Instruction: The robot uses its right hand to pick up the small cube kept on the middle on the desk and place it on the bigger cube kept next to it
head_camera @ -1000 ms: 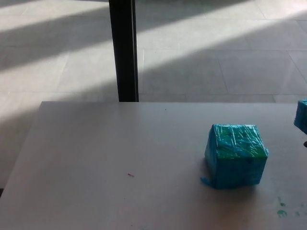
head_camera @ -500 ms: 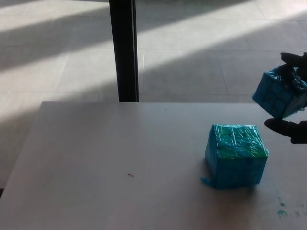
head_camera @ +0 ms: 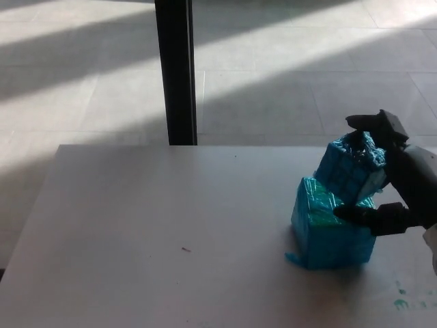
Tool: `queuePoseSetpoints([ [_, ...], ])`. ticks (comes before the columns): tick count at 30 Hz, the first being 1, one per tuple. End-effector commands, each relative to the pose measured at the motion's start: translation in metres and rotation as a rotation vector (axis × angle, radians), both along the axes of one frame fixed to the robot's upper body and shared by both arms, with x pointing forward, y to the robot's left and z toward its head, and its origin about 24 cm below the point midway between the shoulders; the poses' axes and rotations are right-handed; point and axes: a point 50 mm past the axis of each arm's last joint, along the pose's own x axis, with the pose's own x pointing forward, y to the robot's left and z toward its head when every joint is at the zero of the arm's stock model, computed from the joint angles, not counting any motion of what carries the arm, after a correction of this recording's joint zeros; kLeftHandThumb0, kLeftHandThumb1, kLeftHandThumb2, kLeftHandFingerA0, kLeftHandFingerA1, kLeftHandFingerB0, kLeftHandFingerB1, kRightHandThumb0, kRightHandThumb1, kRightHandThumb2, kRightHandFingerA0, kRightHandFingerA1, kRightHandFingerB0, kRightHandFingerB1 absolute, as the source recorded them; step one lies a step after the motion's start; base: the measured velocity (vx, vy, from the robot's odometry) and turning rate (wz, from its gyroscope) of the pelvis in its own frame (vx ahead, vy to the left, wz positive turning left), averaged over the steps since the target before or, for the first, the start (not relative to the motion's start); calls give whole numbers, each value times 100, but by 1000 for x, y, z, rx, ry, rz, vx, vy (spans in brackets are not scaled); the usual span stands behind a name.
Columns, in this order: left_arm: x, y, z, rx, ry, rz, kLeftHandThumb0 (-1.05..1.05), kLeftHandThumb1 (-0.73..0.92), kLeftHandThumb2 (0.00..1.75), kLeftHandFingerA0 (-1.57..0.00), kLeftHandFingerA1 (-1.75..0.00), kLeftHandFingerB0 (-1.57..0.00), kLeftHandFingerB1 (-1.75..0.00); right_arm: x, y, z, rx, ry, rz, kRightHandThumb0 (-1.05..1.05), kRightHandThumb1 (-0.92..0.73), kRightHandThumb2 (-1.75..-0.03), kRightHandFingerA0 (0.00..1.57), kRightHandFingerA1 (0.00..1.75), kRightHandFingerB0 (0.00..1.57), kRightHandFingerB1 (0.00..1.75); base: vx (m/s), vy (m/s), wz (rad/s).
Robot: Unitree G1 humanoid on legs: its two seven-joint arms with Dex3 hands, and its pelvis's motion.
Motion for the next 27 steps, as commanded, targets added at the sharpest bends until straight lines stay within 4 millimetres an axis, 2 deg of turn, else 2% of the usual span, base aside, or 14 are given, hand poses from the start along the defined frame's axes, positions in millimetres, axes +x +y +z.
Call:
queuePoseSetpoints([
  [1, 2, 6, 10, 38, -2, -16, -101, 91, 78, -42, -61, -36, -41, 9, -1, 1, -23, -27, -6, -14, -63, -75, 99, 168, 76, 124, 0, 0, 0],
  [7, 4, 5, 11, 74, 17, -27, -95, 75, 119, -44, -65, -38, -52, 25, -6, 2, -19, -32, -30, -26, -68, -68, 88, 165, 84, 95, 0, 0, 0],
  [9, 4, 6, 11, 72, 18, -20, -100, 92, 76, -49, -63, -42, -42, 28, -5, 2, -12, -43, -31, -24, -68, -67, 85, 170, 77, 127, 0, 0, 0],
  [10, 4, 5, 11, 75, 21, -36, -97, 76, 120, -45, -66, -39, -52, 29, -4, 2, -3, -49, -32, -23, -65, -72, 83, 174, 75, 140, 0, 0, 0],
  [11, 4, 6, 11, 68, 15, -35, -101, 92, 76, -48, -66, -40, -42, 30, -3, 1, 1, -56, -30, -22, -63, -75, 84, 175, 72, 151, 0, 0, 0],
  [13, 4, 5, 11, 58, 10, -31, -101, 92, 76, -46, -64, -40, -42, 31, 0, -1, -5, -62, -33, -21, -58, -85, 82, 175, 68, 161, 0, 0, 0],
  [14, 4, 5, 11, 64, 23, -45, -98, 77, 120, -41, -63, -35, -51, 33, 3, -1, -8, -61, -32, -25, -60, -76, 81, 175, 69, 155, 0, 0, 0],
  [17, 4, 6, 11, 62, 24, -48, -98, 77, 120, -41, -63, -35, -50, 34, 6, -3, 29, -64, -20, -23, -61, -74, 80, 175, 69, 154, 0, 0, 0],
  [18, 4, 6, 11, 59, 21, -49, -102, 92, 78, -44, -59, -36, -40, 35, 8, -4, 48, -67, -25, -23, -59, -75, 82, 175, 71, 153, 0, 0, 0],
  [20, 5, 6, 12, 58, 16, -46, -101, 92, 73, -42, -60, -39, -41, 35, 11, -4, 50, -62, -19, -24, -58, -79, 84, 175, 72, 154, 0, 0, 0],
  [22, 5, 6, 12, 50, 14, -44, -102, 77, 119, -39, -64, -35, -51, 34, 13, -4, 48, -65, -14, -24, -59, -80, 85, 175, 75, 145, 0, 0, 0],
  [23, 5, 6, 12, 51, 13, -53, -105, 92, 81, -43, -62, -34, -40, 33, 15, -4, 41, -79, -4, -28, -58, -79, 87, 175, 80, 135, 0, 0, 0],
  [25, 5, 6, 13, 57, 14, -60, -105, 92, 81, -43, -62, -34, -40, 31, 17, -4, 32, -103, 8, -28, -58, -79, 87, 175, 80, 135, 0, 0, 0],
  [27, 5, 6, 12, 42, 2, -35, -98, 74, 119, -46, -70, -33, -50, 28, 20, -3, 33, -122, 37, -30, -60, -77, 88, 175, 83, 125, 0, 0, 0],
])
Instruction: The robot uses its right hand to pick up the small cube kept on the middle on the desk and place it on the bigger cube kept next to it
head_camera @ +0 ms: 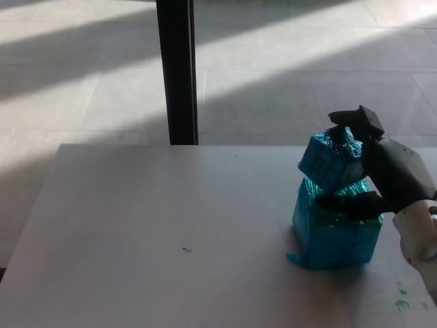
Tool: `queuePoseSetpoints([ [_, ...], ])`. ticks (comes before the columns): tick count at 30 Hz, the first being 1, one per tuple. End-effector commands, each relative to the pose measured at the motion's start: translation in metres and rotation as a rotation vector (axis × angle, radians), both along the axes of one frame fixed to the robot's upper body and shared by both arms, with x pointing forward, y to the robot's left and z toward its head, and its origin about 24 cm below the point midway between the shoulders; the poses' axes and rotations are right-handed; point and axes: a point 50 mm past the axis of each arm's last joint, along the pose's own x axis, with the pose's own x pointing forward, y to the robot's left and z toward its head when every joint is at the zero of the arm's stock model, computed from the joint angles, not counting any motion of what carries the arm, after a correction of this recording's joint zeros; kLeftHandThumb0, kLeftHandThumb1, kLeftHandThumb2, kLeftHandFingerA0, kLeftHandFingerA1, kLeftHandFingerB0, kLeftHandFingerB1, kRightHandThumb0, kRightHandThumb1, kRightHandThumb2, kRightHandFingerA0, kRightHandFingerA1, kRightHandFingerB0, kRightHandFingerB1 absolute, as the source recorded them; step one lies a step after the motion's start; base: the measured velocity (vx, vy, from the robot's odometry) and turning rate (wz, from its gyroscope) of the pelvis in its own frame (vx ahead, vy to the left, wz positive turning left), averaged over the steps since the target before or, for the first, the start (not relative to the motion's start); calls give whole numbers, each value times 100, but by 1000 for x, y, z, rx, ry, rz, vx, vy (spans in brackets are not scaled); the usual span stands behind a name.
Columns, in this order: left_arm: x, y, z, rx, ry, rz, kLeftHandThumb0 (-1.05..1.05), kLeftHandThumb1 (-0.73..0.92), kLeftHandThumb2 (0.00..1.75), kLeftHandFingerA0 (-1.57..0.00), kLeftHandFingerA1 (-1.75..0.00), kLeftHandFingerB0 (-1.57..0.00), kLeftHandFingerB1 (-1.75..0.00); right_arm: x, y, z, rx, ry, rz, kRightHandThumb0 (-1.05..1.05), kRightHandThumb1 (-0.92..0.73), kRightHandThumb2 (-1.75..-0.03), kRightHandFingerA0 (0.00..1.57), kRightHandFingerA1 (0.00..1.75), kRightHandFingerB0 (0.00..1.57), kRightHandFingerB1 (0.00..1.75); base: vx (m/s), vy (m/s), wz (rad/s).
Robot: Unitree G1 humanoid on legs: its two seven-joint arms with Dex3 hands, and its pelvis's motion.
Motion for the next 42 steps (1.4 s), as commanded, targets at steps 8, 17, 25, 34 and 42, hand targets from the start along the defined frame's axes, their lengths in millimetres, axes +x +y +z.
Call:
queuePoseSetpoints([
  [8, 1, 5, 7, 23, -12, -7, -102, 92, 76, -44, -63, -40, -42, -12, -6, 10, -111, -47, 26, -25, -67, -62, 84, 174, 76, 119, 0, 0, 0],
  [17, 1, 5, 7, 31, -5, -13, -102, 91, 80, -42, -60, -36, -41, -17, -15, 13, -217, -18, -1, -31, -62, -62, 85, 166, 87, 86, 0, 0, 0],
  [25, 2, 6, 9, 34, -10, -17, -102, 92, 75, -40, -60, -40, -43, -16, -8, 10, -368, 138, -9, -43, -68, -60, 73, 89, 36, 33, 0, 0, 0],
  [34, 3, 6, 10, 36, -10, -10, -101, 92, 77, -45, -65, -40, -42, -21, 0, 0, -403, 161, -45, -80, -46, -78, 0, 8, 0, 8, 0, 0, 0],
  [42, 3, 5, 8, 45, -9, -15, -99, 92, 77, -44, -60, -40, -42, -24, -9, 0, -440, 175, -75, -76, -43, -73, 0, 0, 7, 8, 0, 0, 0],
])
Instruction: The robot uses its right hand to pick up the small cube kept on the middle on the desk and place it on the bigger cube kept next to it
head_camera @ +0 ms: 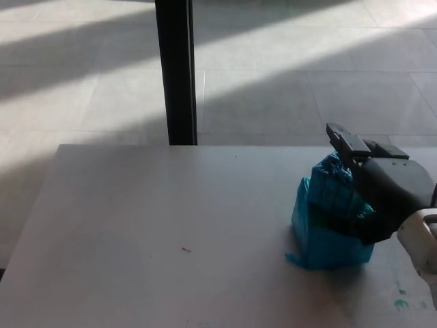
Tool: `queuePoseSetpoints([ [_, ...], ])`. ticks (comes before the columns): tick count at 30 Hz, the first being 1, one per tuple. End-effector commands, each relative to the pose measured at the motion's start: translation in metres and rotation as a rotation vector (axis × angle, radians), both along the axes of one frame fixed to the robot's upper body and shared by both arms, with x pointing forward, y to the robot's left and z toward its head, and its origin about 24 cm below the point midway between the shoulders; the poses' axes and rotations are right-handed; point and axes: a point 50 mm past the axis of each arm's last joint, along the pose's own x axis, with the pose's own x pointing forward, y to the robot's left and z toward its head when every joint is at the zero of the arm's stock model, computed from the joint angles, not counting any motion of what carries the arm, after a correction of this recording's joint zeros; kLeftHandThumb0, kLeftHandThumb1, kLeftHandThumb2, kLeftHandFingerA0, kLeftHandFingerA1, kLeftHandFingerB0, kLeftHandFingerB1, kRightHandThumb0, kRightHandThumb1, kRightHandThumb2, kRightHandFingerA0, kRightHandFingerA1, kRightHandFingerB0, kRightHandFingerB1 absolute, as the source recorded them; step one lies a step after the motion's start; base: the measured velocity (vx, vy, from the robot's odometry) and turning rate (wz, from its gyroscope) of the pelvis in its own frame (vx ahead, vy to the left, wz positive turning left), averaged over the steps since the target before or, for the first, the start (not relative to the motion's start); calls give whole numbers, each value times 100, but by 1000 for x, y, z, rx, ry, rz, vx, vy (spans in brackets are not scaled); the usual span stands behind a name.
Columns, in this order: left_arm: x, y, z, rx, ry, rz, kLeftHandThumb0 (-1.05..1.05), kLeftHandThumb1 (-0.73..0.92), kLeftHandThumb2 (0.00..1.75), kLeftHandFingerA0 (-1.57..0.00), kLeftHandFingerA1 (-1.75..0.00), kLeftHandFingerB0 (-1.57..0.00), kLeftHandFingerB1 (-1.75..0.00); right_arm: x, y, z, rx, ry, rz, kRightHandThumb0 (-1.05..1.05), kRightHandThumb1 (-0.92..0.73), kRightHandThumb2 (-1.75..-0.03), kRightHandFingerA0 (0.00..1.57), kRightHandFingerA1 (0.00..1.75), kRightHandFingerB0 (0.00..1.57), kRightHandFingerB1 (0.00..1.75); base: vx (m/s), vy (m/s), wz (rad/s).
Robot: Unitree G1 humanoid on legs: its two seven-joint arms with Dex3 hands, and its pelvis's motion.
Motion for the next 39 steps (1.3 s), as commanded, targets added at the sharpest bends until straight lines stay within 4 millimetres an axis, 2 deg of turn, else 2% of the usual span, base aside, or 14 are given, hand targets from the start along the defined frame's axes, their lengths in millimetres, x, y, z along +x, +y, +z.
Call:
queuePoseSetpoints([
  [1, 1, 4, 7, 39, -12, -3, -99, 92, 77, -45, -62, -41, -42, -3, -14, -2, -67, 27, -55, -76, -44, -74, 0, 2, 7, 8, 0, 0, 0],
  [2, 1, 4, 7, 31, -26, 6, -97, 75, 118, -44, -68, -39, -53, -3, -16, -1, -77, 24, -56, -77, -45, -75, 0, 0, 12, 7, 0, 0, 0],
  [7, 0, 4, 8, 16, -30, 12, -99, 92, 78, -41, -61, -36, -41, -12, -23, 15, -87, 52, -44, -78, -46, -81, 0, 7, 0, 5, 0, 0, 0],
  [8, 0, 4, 8, 21, -26, 11, -94, 73, 118, -38, -64, -32, -50, -14, -23, 19, -75, 58, -36, -81, -46, -84, 0, 7, 0, 3, 0, 0, 0],
  [11, -1, 5, 8, 11, -28, 14, -101, 92, 76, -39, -61, -36, -41, -20, -25, 28, -16, 64, -27, -85, -49, -85, 0, 4, 0, 0, 0, 0, 0],
  [13, -1, 5, 8, 33, -10, 1, -98, 77, 120, -40, -62, -35, -50, -28, -27, 44, 63, 30, -4, -88, -39, -76, 0, 0, 0, 1, 0, 0, 0],
  [14, -2, 6, 7, 39, -1, 3, -102, 92, 78, -43, -58, -39, -41, -31, -28, 51, 77, 13, 1, -89, -43, -76, 0, 0, 0, 0, 0, 0, 0],
  [15, -3, 6, 7, 39, 0, 7, -96, 76, 119, -44, -63, -38, -51, -34, -30, 58, 85, -8, 1, -89, -55, -57, 0, 0, 0, 0, 0, 0, 0],
  [17, -4, 6, 6, 39, 0, 7, -97, 76, 119, -44, -65, -38, -52, -37, -33, 66, 108, -29, 4, -91, -43, -79, 0, 0, 0, 0, 0, 0, 0],
  [19, -4, 6, 6, 39, -1, 6, -100, 92, 76, -46, -63, -40, -42, -44, -41, 82, 154, -73, 6, -90, -44, -78, 0, 0, 0, 0, 0, 0, 0],
  [20, -5, 6, 6, 34, 0, 5, -96, 76, 120, -41, -64, -34, -50, -47, -49, 91, 162, -104, -9, -88, -45, -76, 0, 0, 0, 0, 0, 0, 0],
  [22, -6, 6, 5, 34, 3, 5, -97, 76, 119, -44, -66, -37, -52, -53, -69, 105, 210, -151, -47, -87, -43, -78, 0, 0, 0, 0, 0, 0, 0],
  [23, -6, 6, 5, 30, -1, 12, -100, 92, 75, -48, -67, -40, -42, -54, -73, 106, 215, -157, -57, -90, -47, -81, 0, 0, 0, 0, 0, 0, 0],
  [39, -11, 4, -1, 35, 11, 12, -100, 92, 73, -45, -59, -40, -42, -129, -254, 74, 631, -470, -808, -62, -66, -61, 0, 39, 8, 38, 0, 0, 0],
])
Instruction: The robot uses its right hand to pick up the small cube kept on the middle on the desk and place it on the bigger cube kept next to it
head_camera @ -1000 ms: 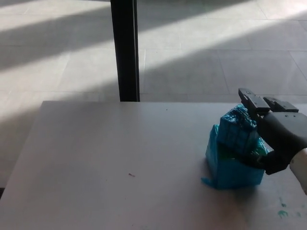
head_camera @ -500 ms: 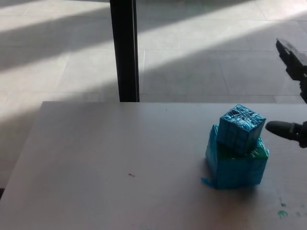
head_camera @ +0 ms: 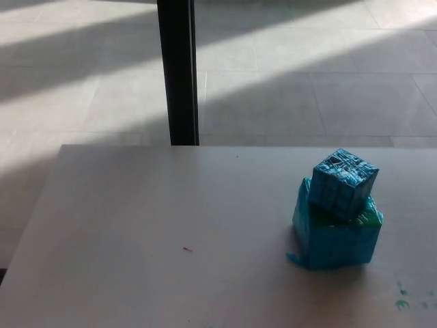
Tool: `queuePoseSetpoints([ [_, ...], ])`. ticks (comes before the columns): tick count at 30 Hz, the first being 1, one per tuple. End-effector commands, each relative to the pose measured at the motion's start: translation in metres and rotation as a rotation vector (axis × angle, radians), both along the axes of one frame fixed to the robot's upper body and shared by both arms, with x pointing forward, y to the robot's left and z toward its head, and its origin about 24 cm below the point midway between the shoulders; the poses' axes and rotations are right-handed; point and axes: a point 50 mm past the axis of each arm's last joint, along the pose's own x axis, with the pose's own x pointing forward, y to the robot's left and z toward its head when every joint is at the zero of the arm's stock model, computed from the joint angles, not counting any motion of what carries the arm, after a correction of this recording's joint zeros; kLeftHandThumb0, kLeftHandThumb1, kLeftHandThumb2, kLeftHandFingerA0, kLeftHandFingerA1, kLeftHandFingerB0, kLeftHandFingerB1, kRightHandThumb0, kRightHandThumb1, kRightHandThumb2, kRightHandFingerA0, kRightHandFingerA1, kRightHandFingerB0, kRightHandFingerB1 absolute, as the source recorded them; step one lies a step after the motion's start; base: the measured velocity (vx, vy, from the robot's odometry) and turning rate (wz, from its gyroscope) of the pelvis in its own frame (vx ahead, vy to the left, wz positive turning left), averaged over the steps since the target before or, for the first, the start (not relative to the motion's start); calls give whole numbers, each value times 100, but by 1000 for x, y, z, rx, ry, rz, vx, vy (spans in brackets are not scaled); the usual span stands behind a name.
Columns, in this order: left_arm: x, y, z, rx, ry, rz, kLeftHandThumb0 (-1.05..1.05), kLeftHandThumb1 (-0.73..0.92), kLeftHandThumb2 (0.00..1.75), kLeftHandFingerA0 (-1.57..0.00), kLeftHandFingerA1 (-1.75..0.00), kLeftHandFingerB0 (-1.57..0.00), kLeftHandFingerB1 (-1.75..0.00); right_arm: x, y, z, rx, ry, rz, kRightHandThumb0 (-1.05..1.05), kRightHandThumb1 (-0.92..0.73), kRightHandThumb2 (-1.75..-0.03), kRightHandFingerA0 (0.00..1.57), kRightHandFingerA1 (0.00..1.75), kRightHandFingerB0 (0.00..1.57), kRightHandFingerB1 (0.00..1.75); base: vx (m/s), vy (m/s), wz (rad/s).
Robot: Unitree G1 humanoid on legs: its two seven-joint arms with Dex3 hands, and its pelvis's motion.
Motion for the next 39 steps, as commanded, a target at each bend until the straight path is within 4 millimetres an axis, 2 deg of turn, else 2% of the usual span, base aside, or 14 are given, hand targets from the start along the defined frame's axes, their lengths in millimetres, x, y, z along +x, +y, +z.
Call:
queuePoseSetpoints([
  [1, -7, 2, -1, 28, 11, 0, -100, 92, 78, -43, -59, -38, -42, -59, -92, -49, 323, -168, -415, -63, -67, -61, 0, 41, 8, 42, 0, 0, 0],
  [10, -10, 1, -6, -19, -2, 35, -104, 92, 75, -41, -59, -42, -43, -113, -124, -155, 581, -70, -773, -65, -69, -61, 0, 66, 6, 54, 0, 0, 0],
  [12, -11, 1, -6, -12, 4, 33, -102, 92, 76, -43, -60, -38, -41, -115, -125, -163, 550, -26, -833, -40, -46, -104, 15, 65, 0, 53, 0, 0, 0],
  [13, -11, 1, -7, -13, 2, 34, -99, 75, 121, -39, -63, -30, -48, -118, -125, -172, 631, -73, -838, -63, -66, -60, 0, 59, 9, 56, 0, 0, 0],
  [14, -11, 1, -7, -12, 3, 32, -102, 92, 77, -43, -58, -37, -41, -119, -125, -179, 660, -53, -852, -63, -68, -61, 0, 47, 7, 55, 0, 0, 0],
  [21, -14, 0, -10, -5, 11, 22, -98, 75, 119, -39, -63, -33, -50, -125, -106, -218, 904, -124, -958, -51, -70, -58, 6, 124, 15, 61, 0, 0, 0],
  [24, -12, 0, -8, -8, 4, 29, -98, 75, 119, -39, -63, -33, -50, -122, -104, -221, 915, -130, -959, -51, -70, -58, 6, 124, 15, 61, 0, 0, 0],
  [25, -12, 0, -7, -10, 1, 30, -101, 92, 75, -45, -64, -40, -43, -123, -100, -228, 961, -133, -944, -48, -72, -59, 0, 103, 10, 63, 0, 0, 0],
  [29, -13, -1, -10, -22, -3, 45, -102, 92, 72, -43, -59, -42, -42, -124, -94, -241, 1146, -206, -942, -45, -72, -63, 0, 44, 4, 65, 0, 0, 0],
  [30, -13, -1, -10, -21, -3, 44, -99, 75, 119, -38, -62, -34, -50, -124, -93, -243, 1159, -220, -958, -44, -68, -62, 0, 57, 8, 67, 0, 0, 0],
  [33, -11, -2, -10, -10, -8, 29, -103, 92, 76, -42, -60, -37, -41, -125, -90, -250, 1319, -324, -956, -38, -68, -55, 25, 134, 7, 81, 0, 0, 0],
  [35, -13, -2, -11, -6, -3, 27, -102, 92, 72, -42, -61, -41, -43, -127, -89, -253, 1329, -347, -971, -34, -45, -98, 31, 80, 8, 61, 0, 0, 0],
  [36, -13, -2, -11, -11, -5, 35, -102, 92, 73, -46, -63, -38, -40, -127, -88, -254, 1338, -350, -973, -34, -66, -60, 25, 133, 4, 78, 0, 0, 0],
  [39, -12, -2, -11, -21, -8, 44, -95, 73, 116, -42, -65, -37, -52, -129, -87, -260, 1403, -399, -991, -31, -56, -75, 31, 141, 9, 73, 0, 0, 0],
])
